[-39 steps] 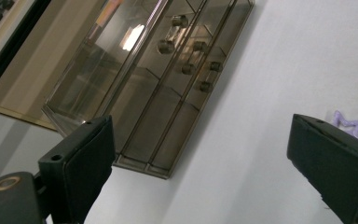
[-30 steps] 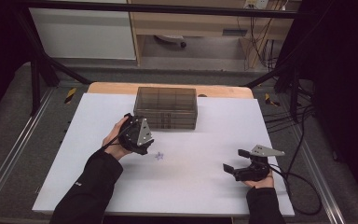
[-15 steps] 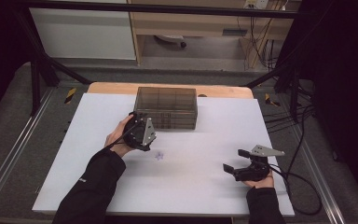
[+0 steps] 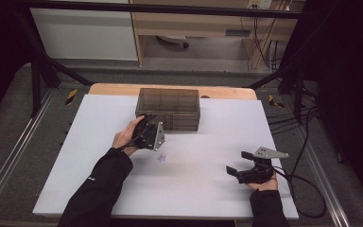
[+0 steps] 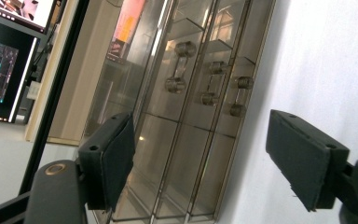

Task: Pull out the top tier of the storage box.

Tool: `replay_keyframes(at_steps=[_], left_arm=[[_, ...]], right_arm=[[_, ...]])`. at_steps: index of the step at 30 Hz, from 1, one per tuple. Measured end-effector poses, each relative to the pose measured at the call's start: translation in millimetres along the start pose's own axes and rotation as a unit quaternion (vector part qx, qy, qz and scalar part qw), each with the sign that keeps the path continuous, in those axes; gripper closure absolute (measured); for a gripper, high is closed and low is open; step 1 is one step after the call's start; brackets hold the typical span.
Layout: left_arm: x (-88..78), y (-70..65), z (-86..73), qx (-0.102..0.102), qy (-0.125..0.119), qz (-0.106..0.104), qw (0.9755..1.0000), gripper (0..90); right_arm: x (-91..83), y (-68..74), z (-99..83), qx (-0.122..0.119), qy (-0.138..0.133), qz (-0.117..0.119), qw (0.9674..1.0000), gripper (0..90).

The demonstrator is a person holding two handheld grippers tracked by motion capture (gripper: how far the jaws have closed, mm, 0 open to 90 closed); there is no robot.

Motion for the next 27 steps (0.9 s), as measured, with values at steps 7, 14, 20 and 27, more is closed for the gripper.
replay_keyframes(at_steps=[7,14,20,27], left_arm=[[7.2,-3.2,0.7,0.023,0.003,0.016,0.9996,30.7],[11.5,-6.2,2.5,0.041,-0.001,0.034,0.9986,37.5],[15.6,-9.2,3.9,0.054,-0.002,0.049,0.9973,43.2],[19.2,-13.2,7.3,0.073,-0.006,0.066,0.9951,48.9]], right_arm=[[0.1,0.1,-0.1,0.0,0.001,0.0,1.0,0.4],[-0.1,-0.2,0.0,0.0,0.0,0.0,1.0,0.4],[0.0,-0.1,0.0,0.0,0.001,0.0,1.0,0.4],[-0.3,-0.4,0.2,0.0,0.0,0.0,1.0,0.4]])
Point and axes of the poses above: each handheld gripper's, and its own axes: x roughly forward along the jaws, z roughly out of its top, y roughly to its left, the point moved 1 cm from there along x, roughly forward along the jaws, and after that the axes turned 8 degrees about -x, right-handed, at the moved point
